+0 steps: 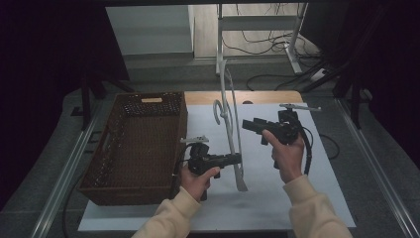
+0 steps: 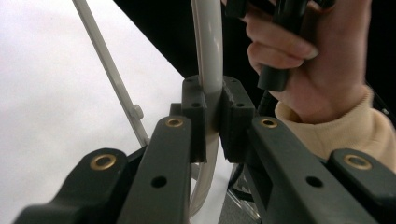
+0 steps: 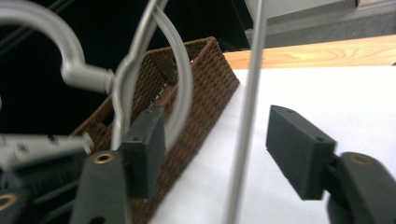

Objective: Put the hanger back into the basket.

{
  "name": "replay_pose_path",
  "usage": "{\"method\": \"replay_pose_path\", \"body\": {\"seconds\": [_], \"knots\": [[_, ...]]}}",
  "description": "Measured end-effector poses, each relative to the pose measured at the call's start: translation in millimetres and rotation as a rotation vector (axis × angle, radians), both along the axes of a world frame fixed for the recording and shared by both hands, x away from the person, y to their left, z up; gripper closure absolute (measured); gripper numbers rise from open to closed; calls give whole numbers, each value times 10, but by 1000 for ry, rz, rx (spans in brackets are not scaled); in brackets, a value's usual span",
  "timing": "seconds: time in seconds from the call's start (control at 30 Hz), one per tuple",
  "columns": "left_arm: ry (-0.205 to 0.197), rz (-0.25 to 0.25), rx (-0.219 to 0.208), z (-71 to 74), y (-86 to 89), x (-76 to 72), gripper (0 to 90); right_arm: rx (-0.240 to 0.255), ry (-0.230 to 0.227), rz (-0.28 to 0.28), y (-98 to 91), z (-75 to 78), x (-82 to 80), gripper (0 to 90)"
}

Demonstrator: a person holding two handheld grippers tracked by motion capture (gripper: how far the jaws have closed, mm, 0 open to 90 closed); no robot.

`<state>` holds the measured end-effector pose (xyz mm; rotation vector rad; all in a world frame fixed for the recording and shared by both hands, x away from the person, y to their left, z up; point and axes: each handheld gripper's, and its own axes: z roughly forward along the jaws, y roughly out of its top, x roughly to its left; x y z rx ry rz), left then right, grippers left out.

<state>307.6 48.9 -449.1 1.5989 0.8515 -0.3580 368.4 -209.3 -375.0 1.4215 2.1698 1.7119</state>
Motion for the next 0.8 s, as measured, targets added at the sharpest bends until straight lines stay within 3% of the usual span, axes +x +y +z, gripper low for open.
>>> {"method": "replay_pose_path", "body": {"seconds": [0.07, 0.17, 0.23, 0.43, 0.5, 0.6, 0.8], "knots": [[-8, -7, 8, 54, 29, -15, 820, -28, -32, 12, -132, -24, -72, 315], [-13, -22, 16, 146, 100, -37, 820, -30, -46, 21, -221, -66, -119, 311], [-19, -35, 24, 207, 170, -52, 820, -56, -62, 24, -351, -147, -201, 307], [-32, -61, 33, 389, 470, -89, 819, -106, -47, 36, -585, -375, -271, 293], [-36, -67, 36, 437, 574, -96, 819, -181, -86, -3, -676, -442, -296, 289], [-50, -69, 52, 518, 741, -117, 820, -233, -108, 13, -736, -492, -318, 272], [-66, -61, 94, 644, 1022, -160, 819, -256, -77, 12, -826, -592, -332, 262]]}}
